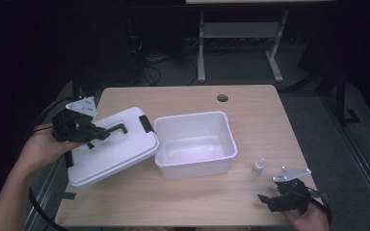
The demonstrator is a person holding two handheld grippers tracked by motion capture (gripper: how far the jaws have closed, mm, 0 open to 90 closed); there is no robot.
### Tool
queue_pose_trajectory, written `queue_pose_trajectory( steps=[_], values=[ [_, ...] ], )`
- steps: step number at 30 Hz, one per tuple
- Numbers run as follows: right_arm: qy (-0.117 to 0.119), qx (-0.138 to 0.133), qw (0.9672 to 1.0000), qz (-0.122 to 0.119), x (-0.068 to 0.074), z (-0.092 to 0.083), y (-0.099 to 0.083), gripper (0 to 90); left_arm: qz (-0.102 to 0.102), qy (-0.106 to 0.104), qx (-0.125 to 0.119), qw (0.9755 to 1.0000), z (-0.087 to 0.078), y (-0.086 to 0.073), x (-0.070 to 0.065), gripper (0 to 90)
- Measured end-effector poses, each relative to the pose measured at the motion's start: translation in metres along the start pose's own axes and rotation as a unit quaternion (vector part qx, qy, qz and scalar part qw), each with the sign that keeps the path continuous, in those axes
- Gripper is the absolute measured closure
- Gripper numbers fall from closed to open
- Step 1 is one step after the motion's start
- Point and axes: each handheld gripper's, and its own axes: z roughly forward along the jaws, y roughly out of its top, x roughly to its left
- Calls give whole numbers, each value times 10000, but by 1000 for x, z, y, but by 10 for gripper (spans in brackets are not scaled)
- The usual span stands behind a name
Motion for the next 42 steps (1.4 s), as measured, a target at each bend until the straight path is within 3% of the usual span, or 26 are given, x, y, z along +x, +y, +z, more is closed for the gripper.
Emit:
queue_pose_trajectory(
  steps=[24, 31, 37, 42],
  values=[
    [-22, 51, 10000, -52, 1, 1, 2, 189, -279, 20, 22, 9996, 7, -43, 2, 840],
    [-39, 57, 10000, -52, 1, 1, 1, 189, -348, 50, 141, 9993, 14, -57, 2, 840],
    [-57, 60, 9999, -58, 1, 1, 1, 189, -423, 14, 147, 9990, 26, -66, 1, 840],
    [-83, 94, 9999, -70, 2, 1, 0, 190, -452, -57, 259, 9986, 49, -74, -2, 840]
  ],
)
